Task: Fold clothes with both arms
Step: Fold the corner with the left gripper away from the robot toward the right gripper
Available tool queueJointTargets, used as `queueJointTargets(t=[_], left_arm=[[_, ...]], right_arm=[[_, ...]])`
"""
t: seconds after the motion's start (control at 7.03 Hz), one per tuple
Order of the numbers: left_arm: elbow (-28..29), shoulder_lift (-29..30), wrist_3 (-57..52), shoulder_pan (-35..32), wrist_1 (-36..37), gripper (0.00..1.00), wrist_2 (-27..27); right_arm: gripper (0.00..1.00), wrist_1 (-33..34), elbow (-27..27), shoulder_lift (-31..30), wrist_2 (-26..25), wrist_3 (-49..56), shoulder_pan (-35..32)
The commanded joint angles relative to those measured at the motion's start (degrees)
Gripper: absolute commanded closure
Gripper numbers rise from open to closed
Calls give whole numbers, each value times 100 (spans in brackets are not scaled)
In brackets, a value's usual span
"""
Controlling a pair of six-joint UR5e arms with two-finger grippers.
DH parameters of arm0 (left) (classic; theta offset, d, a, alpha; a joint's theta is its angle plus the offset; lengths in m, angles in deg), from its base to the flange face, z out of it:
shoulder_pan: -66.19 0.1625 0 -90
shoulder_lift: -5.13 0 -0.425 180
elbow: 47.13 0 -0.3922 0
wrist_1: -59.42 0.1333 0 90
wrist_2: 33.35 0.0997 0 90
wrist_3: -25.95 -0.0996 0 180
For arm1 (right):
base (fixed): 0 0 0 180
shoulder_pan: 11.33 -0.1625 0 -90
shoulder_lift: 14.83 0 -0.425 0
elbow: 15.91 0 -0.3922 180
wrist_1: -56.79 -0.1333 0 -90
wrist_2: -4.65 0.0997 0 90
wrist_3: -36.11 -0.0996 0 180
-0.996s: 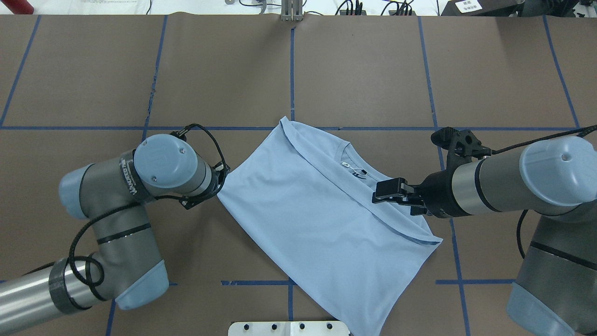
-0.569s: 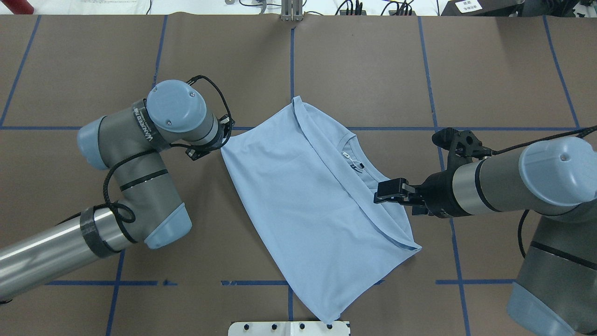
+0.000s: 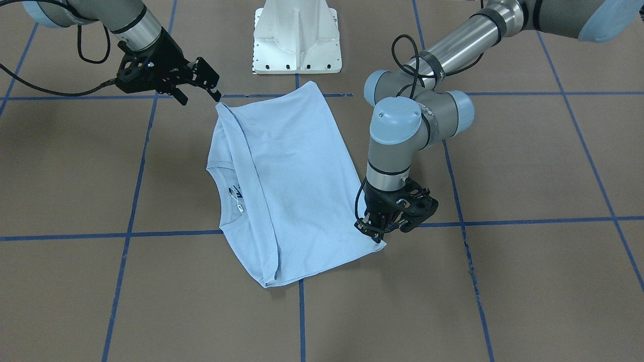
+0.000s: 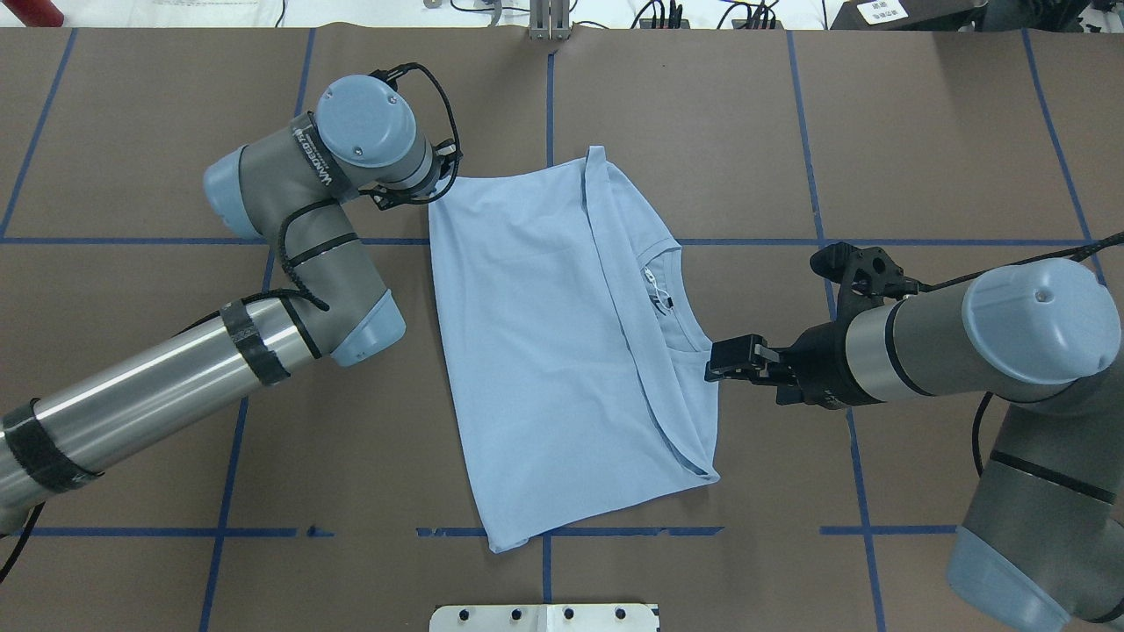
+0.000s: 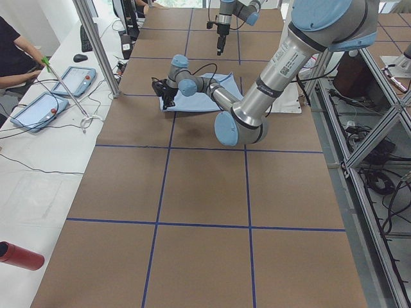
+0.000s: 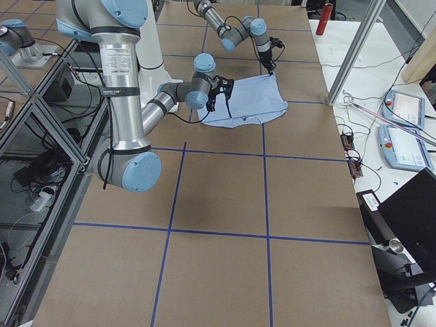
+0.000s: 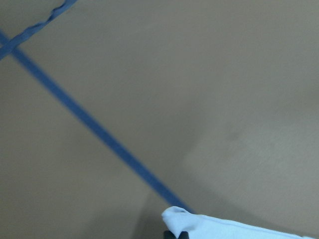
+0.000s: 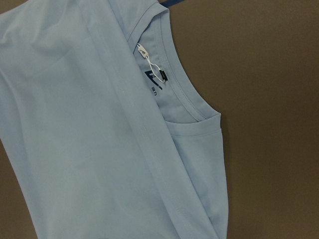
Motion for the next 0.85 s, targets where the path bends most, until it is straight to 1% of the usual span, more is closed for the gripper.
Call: queueJointTargets(t=[0.0, 0.14, 0.28, 0.43, 0.57, 0.71], left_arm=[[1200, 610, -465, -67, -973, 100, 401], [1511, 700, -667, -68, -1308, 100, 569], [1697, 753, -773, -59, -1712, 100, 675], [1846, 753, -992, -59, -1742, 100, 711], [1883, 736, -1159, -68, -1751, 1, 963], [1866, 718, -1161, -85, -1751, 0, 1131]], right_arm=[[0, -10, -36, 2, -80, 0, 7], [0, -10, -79, 19, -185, 0, 42], [0, -10, -80, 37, -195, 9, 60], [0, -10, -88, 46, -203, 9, 69], [0, -10, -88, 55, -238, 44, 69], [0, 42, -114, 168, -561, 79, 78]])
